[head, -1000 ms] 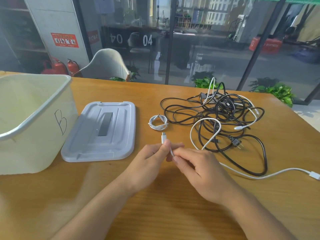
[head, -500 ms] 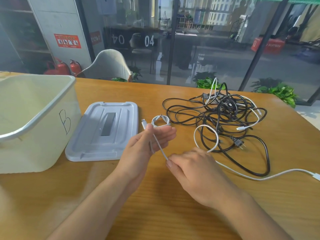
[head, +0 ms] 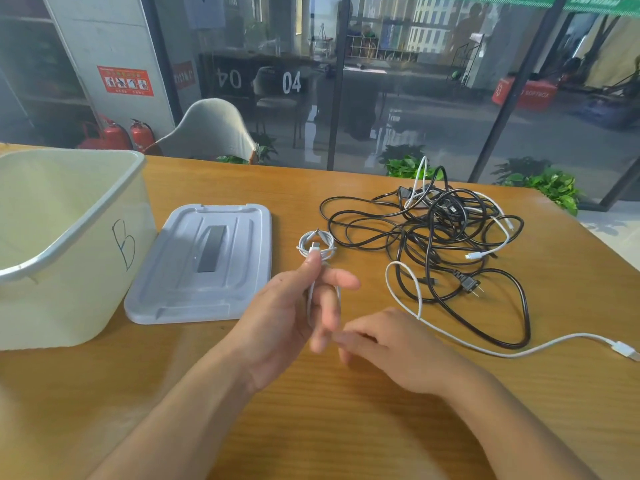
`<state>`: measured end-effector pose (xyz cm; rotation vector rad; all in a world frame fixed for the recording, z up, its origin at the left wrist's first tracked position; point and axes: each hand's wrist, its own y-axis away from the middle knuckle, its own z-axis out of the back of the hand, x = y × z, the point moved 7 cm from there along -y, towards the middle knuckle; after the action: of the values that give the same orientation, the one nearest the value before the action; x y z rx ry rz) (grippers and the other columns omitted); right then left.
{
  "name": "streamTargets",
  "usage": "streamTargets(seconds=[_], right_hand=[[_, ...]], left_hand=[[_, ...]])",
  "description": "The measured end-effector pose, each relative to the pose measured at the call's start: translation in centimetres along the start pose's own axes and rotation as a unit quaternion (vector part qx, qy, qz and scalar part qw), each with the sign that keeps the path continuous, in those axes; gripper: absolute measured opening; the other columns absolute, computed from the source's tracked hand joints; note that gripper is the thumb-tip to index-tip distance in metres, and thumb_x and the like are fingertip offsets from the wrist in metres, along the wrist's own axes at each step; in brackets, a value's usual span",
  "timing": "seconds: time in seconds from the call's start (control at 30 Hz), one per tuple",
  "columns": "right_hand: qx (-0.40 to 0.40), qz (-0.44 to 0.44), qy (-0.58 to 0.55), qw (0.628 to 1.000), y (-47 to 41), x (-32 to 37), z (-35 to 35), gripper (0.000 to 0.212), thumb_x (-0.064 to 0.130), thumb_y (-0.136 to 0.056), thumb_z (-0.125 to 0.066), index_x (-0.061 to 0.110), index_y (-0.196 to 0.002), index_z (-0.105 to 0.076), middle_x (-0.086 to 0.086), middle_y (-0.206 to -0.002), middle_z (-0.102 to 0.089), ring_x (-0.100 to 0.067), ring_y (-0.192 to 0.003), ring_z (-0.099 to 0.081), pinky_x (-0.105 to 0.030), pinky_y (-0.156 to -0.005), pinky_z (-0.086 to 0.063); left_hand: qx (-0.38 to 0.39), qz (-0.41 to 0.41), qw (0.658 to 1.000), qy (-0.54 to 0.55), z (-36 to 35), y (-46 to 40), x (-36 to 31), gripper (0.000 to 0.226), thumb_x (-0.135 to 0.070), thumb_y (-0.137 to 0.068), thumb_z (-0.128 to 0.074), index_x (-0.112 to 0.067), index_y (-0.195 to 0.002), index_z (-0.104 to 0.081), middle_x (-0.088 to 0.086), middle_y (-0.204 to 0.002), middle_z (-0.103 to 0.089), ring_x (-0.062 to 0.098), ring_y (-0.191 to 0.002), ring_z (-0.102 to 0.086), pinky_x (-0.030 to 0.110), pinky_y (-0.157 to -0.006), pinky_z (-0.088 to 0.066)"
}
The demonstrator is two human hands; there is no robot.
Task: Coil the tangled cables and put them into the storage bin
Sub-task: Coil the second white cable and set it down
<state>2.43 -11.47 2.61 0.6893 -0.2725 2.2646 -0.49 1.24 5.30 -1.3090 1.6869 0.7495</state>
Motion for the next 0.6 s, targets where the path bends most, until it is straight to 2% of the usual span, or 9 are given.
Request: streamTargets(seconds=[0.1,0.2,0.27,0.33,0.4,0.43,0.5,0.53,0.6], right_hand=[[-0.031,-0.027,-0.048,0.998,0.3,-2.5,1.9,0.031,0.057,-0.098,-0.059,0.034,-0.081,-0.071,0.012,-0.057,-0.052,-0.006,-0.055,-0.044,-0.027,-0.057,-0.032],[-0.098,-0.014,0.033,0.995,0.5,-3.5,4.0,0.034,0.069,-0.09,-0.055,0.038,-0.085,-0.071,0.018,-0.073,-0.064,-0.006,-0.072,-0.058,-0.033,-0.069,-0.046],[-0.15,0.02,0.089,0.984,0.7,-3.6,5.3,0.037,0.067,-0.094,-0.059,0.035,-0.086,-0.073,0.017,-0.074,-0.061,-0.007,-0.076,-0.056,-0.037,-0.077,-0.046],[-0.228,0.038,0.16,0.96,1.2,-3.2,6.8,0.034,0.062,-0.095,-0.06,0.032,-0.084,-0.074,0.016,-0.068,-0.053,-0.007,-0.072,-0.047,-0.037,-0.079,-0.043],[-0.304,0.029,0.201,0.931,1.9,-2.4,8.0,0.037,0.062,-0.095,-0.06,0.031,-0.08,-0.073,0.017,-0.062,-0.041,-0.009,-0.067,-0.039,-0.031,-0.069,-0.036],[-0.336,0.026,0.206,0.919,2.3,-1.7,8.2,0.038,0.061,-0.094,-0.059,0.03,-0.078,-0.071,0.018,-0.06,-0.035,-0.009,-0.063,-0.037,-0.028,-0.062,-0.032],[-0.378,0.027,0.181,0.908,2.6,-0.3,7.9,0.038,0.059,-0.095,-0.059,0.029,-0.074,-0.069,0.018,-0.058,-0.032,-0.009,-0.057,-0.039,-0.025,-0.053,-0.027],[-0.386,0.032,0.156,0.909,2.6,0.2,7.5,0.037,0.056,-0.096,-0.061,0.028,-0.073,-0.069,0.017,-0.057,-0.034,-0.009,-0.055,-0.04,-0.025,-0.051,-0.029],[-0.387,0.048,0.108,0.915,2.5,1.2,6.7,0.034,0.05,-0.097,-0.063,0.027,-0.073,-0.069,0.019,-0.057,-0.037,-0.009,-0.056,-0.044,-0.027,-0.05,-0.034]], left_hand=[[0.019,0.026,0.998,-0.048,0.4,0.0,0.0,0.055,-0.053,-0.102,-0.042,-0.014,-0.089,-0.079,-0.002,-0.043,-0.052,0.009,-0.03,-0.036,0.021,-0.044,-0.03],[0.066,0.058,0.99,-0.11,-0.1,0.2,0.7,0.06,-0.052,-0.104,-0.038,-0.01,-0.095,-0.08,0.002,-0.046,-0.057,0.008,-0.03,-0.034,0.029,-0.049,-0.026],[0.084,0.078,0.98,-0.162,-0.3,0.4,1.3,0.063,-0.055,-0.106,-0.036,-0.009,-0.102,-0.08,0.007,-0.054,-0.064,0.01,-0.031,-0.034,0.026,-0.051,-0.031],[0.077,0.09,0.97,-0.21,-0.2,0.4,1.8,0.064,-0.056,-0.108,-0.033,-0.011,-0.108,-0.08,0.012,-0.065,-0.071,0.012,-0.033,-0.034,0.023,-0.063,-0.048],[0.056,0.093,0.961,-0.254,0.1,0.2,2.2,0.062,-0.056,-0.109,-0.03,-0.017,-0.113,-0.078,0.014,-0.077,-0.077,0.014,-0.037,-0.034,0.031,-0.077,-0.055],[0.046,0.092,0.957,-0.272,0.1,0.1,2.3,0.062,-0.056,-0.109,-0.028,-0.019,-0.115,-0.077,0.013,-0.082,-0.078,0.015,-0.039,-0.035,0.03,-0.076,-0.052],[0.034,0.09,0.953,-0.287,0.1,-0.1,2.6,0.061,-0.056,-0.109,-0.027,-0.019,-0.122,-0.073,0.01,-0.09,-0.08,0.016,-0.042,-0.043,0.023,-0.061,-0.046],[0.032,0.093,0.952,-0.289,0.0,-0.1,2.9,0.059,-0.056,-0.11,-0.026,-0.019,-0.125,-0.07,0.009,-0.093,-0.08,0.016,-0.044,-0.048,0.02,-0.056,-0.042],[0.025,0.092,0.95,-0.298,-0.1,-0.2,3.3,0.056,-0.053,-0.11,-0.025,-0.021,-0.129,-0.067,0.006,-0.1,-0.08,0.019,-0.055,-0.059,0.023,-0.057,-0.038]])
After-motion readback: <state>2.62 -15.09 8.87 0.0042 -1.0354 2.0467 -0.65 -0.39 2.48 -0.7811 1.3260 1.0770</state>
